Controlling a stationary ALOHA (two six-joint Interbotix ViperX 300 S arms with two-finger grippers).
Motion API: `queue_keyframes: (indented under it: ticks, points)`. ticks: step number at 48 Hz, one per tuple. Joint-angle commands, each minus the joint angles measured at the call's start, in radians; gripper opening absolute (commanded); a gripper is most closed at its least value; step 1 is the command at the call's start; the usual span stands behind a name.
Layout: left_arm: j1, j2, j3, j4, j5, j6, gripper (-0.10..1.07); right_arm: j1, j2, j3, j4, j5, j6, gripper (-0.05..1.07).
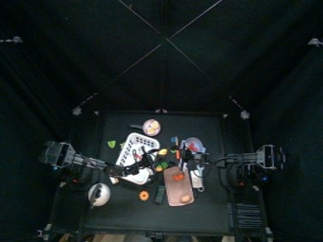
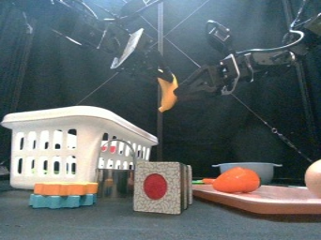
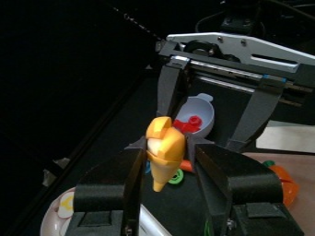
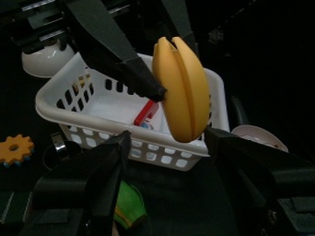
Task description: Place banana in basket
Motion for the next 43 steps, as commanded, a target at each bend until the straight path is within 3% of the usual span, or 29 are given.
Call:
queue_keyframes:
  ticks: [1,8,15,19,25,32,43]
  points:
    - [-0.005,-0.012,-0.012,-0.031,0.009,-0.002,0.70,0.000,-0.023,-0.008,0.002,-0.003,0.002,0.95]
    - [-0.035,-0.057,-0.003,-0.146,0.009,0.005,0.70,-0.002,-0.025,0.000,0.002,-0.002,0.002,0.95]
    - [-0.069,-0.140,0.043,-0.341,0.009,0.008,0.70,-0.005,-0.025,0.005,0.002,-0.003,0.002,0.95]
    - [-0.081,-0.212,0.103,-0.471,-0.003,0.009,0.70,-0.005,-0.026,0.003,0.002,-0.003,0.002,0.95]
    - [-0.095,-0.305,0.195,-0.591,-0.052,0.008,0.70,-0.006,-0.025,0.002,0.002,-0.003,0.002,0.95]
    - [-0.098,-0.388,0.291,-0.626,-0.118,0.012,0.70,-0.006,-0.023,0.000,0.002,-0.003,0.002,0.95]
    - [-0.097,-0.436,0.407,-0.618,-0.299,0.011,0.71,-0.014,-0.011,-0.005,0.002,-0.003,0.002,0.95]
